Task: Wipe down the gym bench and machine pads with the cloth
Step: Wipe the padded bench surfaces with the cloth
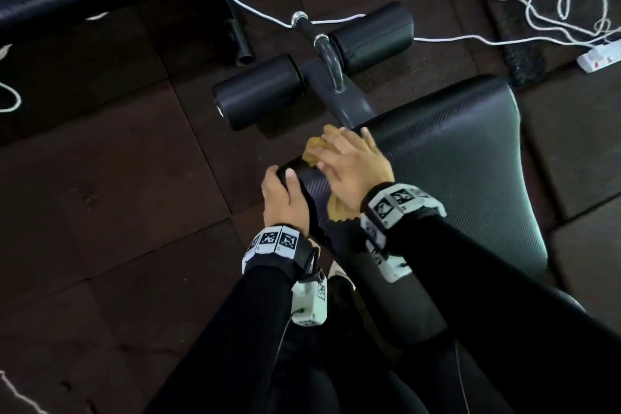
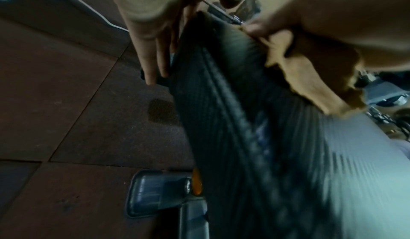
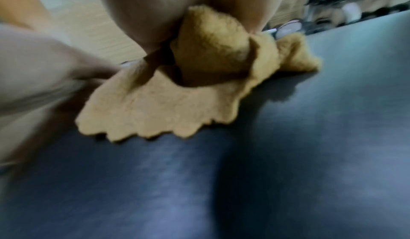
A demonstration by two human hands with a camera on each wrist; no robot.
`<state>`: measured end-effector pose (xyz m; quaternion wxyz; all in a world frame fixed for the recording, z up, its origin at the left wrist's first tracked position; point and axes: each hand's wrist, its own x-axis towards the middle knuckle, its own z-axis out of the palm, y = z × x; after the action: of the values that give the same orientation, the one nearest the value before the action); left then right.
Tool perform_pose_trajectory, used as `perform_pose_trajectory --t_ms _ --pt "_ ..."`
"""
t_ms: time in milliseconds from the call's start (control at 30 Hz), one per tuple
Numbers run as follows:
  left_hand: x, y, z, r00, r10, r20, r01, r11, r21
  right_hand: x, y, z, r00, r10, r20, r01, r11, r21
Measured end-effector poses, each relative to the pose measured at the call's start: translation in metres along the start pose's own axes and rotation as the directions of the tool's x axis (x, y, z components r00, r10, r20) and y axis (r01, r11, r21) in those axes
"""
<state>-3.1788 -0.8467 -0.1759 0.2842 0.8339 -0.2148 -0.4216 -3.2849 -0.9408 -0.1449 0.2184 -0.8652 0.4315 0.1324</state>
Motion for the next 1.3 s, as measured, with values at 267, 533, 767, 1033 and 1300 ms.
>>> perform_pose_trajectory --t_ms 267,533,767,1033,1300 --pt "0.001 0.012 0.027 0.968 -0.072 -0.241 0.096 0.991 0.088 0.005 0.144 -0.042 0.954 0.3 -0.028 -0.298 0.953 0.045" --pt "0.004 0.006 0.032 0.944 -0.046 -0.328 0.097 0.985 0.143 0.004 0.111 -0.033 0.956 0.284 -0.069 -0.277 0.956 0.097" --pt "0.006 0.002 0.033 0.926 -0.013 -0.378 0.079 0.984 0.162 -0.009 0.087 -0.021 0.996 0.053 -0.067 -0.048 0.996 0.073" --pt "0.007 -0.001 0.036 0.894 0.031 -0.448 0.049 0.985 0.165 0.013 0.204 -0.054 0.934 0.345 -0.096 -0.337 0.937 0.095" --pt "0.008 -0.004 0.035 0.884 0.06 -0.463 0.025 0.984 0.176 -0.031 0.217 -0.05 0.969 0.21 -0.133 -0.192 0.972 0.133"
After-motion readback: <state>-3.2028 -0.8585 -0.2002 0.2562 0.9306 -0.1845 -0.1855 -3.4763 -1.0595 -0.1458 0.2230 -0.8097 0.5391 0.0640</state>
